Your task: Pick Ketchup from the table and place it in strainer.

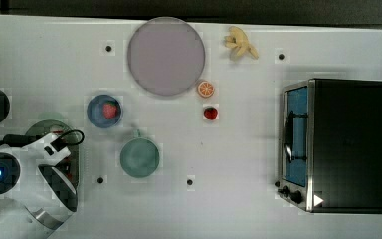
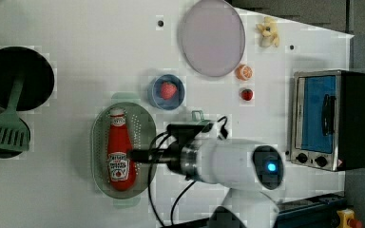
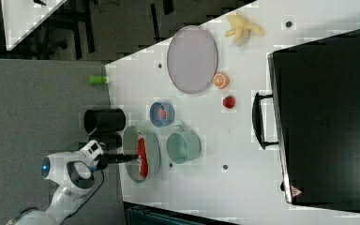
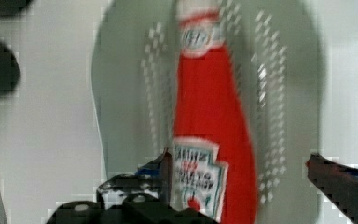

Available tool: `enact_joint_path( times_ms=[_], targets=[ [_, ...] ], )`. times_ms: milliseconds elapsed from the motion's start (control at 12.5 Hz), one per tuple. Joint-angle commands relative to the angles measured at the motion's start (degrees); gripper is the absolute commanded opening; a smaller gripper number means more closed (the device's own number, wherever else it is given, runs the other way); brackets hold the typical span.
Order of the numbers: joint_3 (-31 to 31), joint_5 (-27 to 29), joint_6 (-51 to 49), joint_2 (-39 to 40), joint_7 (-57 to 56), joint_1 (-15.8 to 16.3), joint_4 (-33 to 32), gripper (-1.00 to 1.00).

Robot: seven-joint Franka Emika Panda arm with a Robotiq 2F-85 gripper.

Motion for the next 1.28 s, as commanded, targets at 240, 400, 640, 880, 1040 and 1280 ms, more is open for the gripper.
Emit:
enact_joint_path(
  times_ms=[240, 400, 640, 880, 1040, 1280],
  targets=[
    [-3.6, 1.4, -2.7, -14.7, 3.0, -9.6, 5.5, 1.0],
    [-8.3, 1.5, -11.2, -18.8, 2.9, -12.6, 7.8, 1.0],
    [-16.3, 1.6, -26.1, -22.4, 0.5, -14.4, 13.7, 1.0],
    [-23.8, 2.6, -38.3, -23.6, -3.3, -14.5, 20.1, 1.0],
    [-27.3, 3.4, -42.7, -23.6, -5.0, -14.5, 23.3, 1.0],
    [-30.4, 4.5, -47.6, -23.7, -5.2, -14.5, 25.7, 1.0]
  ],
)
